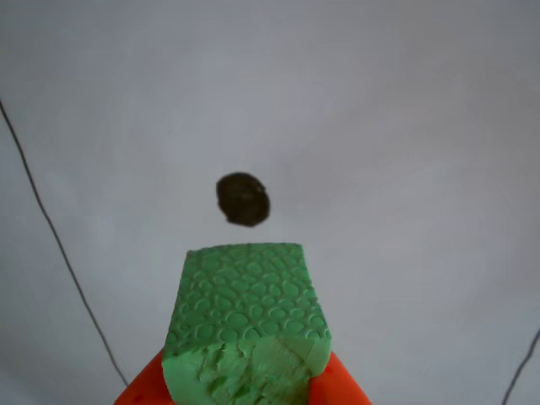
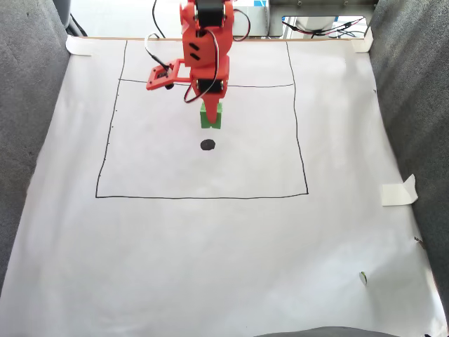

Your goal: Grasp the colored block, Place it on the black dot, and then return the arm to the default position.

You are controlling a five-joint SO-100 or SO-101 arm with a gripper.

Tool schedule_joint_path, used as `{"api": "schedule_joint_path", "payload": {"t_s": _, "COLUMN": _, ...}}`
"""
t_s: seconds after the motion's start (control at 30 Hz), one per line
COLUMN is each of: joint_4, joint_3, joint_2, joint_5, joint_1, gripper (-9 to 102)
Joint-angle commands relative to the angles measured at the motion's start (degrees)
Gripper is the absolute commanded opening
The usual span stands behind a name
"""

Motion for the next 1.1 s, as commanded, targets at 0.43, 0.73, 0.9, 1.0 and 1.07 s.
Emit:
{"api": "schedule_joint_path", "payload": {"t_s": 0.43, "joint_4": 5.01, "joint_3": -18.37, "joint_2": -13.89, "joint_5": 0.44, "joint_1": 1.58, "gripper": 0}}
{"api": "schedule_joint_path", "payload": {"t_s": 0.73, "joint_4": 5.71, "joint_3": -24.08, "joint_2": -19.34, "joint_5": 1.67, "joint_1": 0.7, "gripper": 0}}
{"api": "schedule_joint_path", "payload": {"t_s": 0.9, "joint_4": 6.42, "joint_3": -27.51, "joint_2": -21.62, "joint_5": 1.32, "joint_1": 0.7, "gripper": 0}}
{"api": "schedule_joint_path", "payload": {"t_s": 1.0, "joint_4": 6.59, "joint_3": -28.3, "joint_2": -22.5, "joint_5": 1.58, "joint_1": 0.79, "gripper": 0}}
{"api": "schedule_joint_path", "payload": {"t_s": 1.07, "joint_4": 6.59, "joint_3": -28.48, "joint_2": -23.03, "joint_5": 1.76, "joint_1": 0.79, "gripper": 0}}
